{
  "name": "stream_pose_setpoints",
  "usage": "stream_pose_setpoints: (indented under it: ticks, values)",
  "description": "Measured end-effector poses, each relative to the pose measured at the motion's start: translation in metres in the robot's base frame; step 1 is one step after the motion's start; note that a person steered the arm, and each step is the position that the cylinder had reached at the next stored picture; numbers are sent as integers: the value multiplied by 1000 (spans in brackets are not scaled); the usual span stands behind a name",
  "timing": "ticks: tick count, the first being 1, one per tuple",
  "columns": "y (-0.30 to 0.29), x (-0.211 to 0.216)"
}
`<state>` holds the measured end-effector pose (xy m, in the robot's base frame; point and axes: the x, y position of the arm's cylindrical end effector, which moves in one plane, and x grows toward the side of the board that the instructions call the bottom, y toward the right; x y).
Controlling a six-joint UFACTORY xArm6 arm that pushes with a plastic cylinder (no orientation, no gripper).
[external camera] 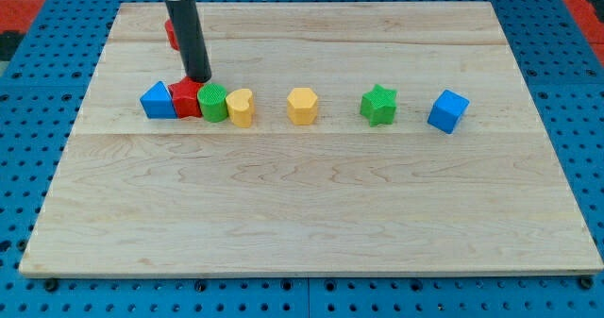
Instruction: Push the red circle closer to the blue triangle
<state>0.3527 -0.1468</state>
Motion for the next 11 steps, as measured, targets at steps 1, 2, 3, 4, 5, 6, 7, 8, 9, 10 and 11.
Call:
stream_pose_setpoints:
  ticks: [1,2,3,4,5,6,7,8,9,10,11]
  values:
    - [-7,11]
    - [2,-10]
    - [71,-49]
    - [98,-93]
    - [39,-110]
    - [-24,-103]
    - [-45,-120]
    - [-67,-105]
    - [-91,-60]
    - [-96,-7]
    - [-102,14]
